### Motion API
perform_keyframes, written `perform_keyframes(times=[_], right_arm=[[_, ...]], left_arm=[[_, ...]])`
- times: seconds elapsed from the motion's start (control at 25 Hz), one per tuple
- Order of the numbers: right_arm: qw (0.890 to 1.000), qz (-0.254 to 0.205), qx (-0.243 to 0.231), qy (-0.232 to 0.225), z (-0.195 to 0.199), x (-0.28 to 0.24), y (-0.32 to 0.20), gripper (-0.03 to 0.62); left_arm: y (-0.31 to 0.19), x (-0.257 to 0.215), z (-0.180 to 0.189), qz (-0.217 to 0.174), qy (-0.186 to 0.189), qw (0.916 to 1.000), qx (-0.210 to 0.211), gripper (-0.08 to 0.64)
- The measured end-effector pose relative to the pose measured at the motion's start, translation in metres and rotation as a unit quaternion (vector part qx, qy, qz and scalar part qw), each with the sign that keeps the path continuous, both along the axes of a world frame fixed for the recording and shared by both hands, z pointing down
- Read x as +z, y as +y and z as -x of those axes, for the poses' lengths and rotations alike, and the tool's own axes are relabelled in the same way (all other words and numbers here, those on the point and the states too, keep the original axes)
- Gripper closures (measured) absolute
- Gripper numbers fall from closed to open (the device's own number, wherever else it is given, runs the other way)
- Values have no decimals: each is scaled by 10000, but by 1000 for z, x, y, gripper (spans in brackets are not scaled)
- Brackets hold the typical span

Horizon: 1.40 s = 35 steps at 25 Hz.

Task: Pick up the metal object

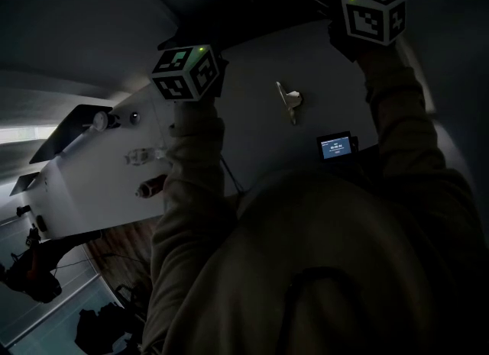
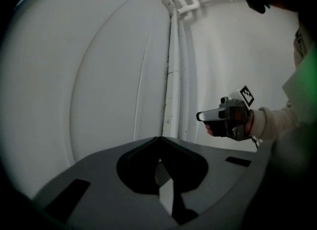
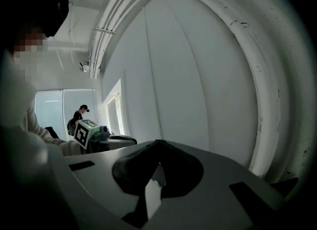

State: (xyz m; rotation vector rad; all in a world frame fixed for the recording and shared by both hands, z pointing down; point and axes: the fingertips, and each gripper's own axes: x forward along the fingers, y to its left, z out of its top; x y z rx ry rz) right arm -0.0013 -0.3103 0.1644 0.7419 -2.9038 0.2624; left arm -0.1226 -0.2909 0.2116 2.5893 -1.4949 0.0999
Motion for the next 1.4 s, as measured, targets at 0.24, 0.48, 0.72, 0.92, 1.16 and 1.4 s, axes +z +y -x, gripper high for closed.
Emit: perform_keyframes(times=[0.24,0.48,0.72,0.92,1.16,1.4], right_arm=[[9999,139,33,39,0,12,-9,572],[9998,205,16,32,0,18,-14,572],[9996,247,77,109,0,32,-15,572],[9995,240,93,188,1,34,-15,572],[9986,441,186,240,-1,57,-17,572],[9967,712,214,319,-2,87,-19,572]], left_arm=[[-5,10,2,144,-8,9998,-109,555],[-8,13,1,223,63,9997,-80,555],[-10,25,2,299,125,9994,-106,555],[-13,31,-3,371,281,9989,-81,555],[-11,51,-8,539,306,9981,-6,555],[-7,85,-6,789,309,9964,-62,555]])
